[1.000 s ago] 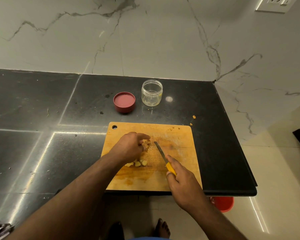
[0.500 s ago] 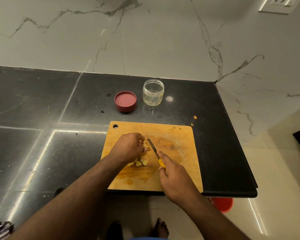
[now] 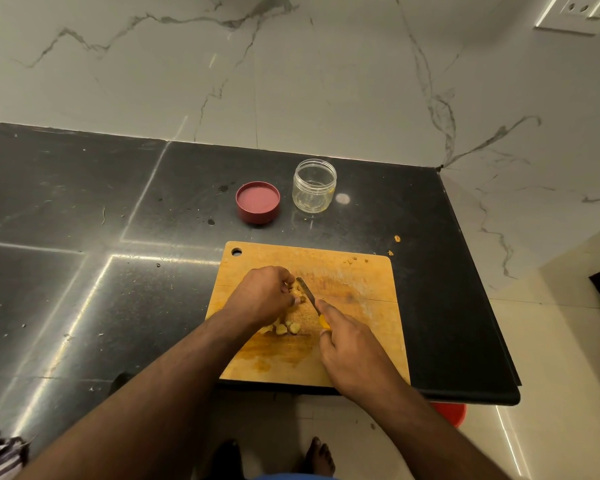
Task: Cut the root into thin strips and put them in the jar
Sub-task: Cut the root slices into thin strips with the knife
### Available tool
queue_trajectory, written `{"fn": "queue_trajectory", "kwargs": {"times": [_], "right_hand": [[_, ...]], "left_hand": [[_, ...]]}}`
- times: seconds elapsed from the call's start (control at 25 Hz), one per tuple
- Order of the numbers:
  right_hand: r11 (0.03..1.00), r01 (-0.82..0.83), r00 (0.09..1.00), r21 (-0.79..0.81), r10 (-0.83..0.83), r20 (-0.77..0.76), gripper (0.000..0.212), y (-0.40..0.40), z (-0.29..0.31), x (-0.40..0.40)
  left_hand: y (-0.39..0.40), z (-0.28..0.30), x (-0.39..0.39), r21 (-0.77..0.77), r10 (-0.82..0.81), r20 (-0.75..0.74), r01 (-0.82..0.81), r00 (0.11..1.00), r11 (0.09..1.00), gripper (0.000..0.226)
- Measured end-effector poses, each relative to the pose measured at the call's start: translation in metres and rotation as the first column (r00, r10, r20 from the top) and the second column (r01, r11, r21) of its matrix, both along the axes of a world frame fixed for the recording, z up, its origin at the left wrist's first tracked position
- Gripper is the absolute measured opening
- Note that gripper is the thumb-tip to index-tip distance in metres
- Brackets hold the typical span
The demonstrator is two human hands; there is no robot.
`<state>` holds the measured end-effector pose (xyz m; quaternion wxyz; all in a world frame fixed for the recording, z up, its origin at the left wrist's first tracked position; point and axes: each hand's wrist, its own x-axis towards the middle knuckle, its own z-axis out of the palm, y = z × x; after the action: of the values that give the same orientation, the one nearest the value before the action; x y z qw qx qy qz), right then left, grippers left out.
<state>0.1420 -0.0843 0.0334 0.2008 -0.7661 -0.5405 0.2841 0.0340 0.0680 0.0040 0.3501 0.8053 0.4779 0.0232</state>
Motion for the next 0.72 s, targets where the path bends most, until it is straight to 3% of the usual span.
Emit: {"fn": "queue_trajectory", "kwargs": {"times": [0.28,0.72], "right_hand": [[0.998,-0.039,0.998,-0.056,0.041,0.051,0.054,0.007,0.008,-0.001],[0.985,-0.07,0.998,-0.157,0.069,-0.009,0.052,0.017,0.017,0.013]], "left_hand": [[0.0,0.0,0.0,0.015,-0.012,-0.001,0.012,1.0,1.0,0.045],[0.0,0.001,0.002,0.003,0.02,-0.003,-0.02,1.0,1.0,0.045]]}}
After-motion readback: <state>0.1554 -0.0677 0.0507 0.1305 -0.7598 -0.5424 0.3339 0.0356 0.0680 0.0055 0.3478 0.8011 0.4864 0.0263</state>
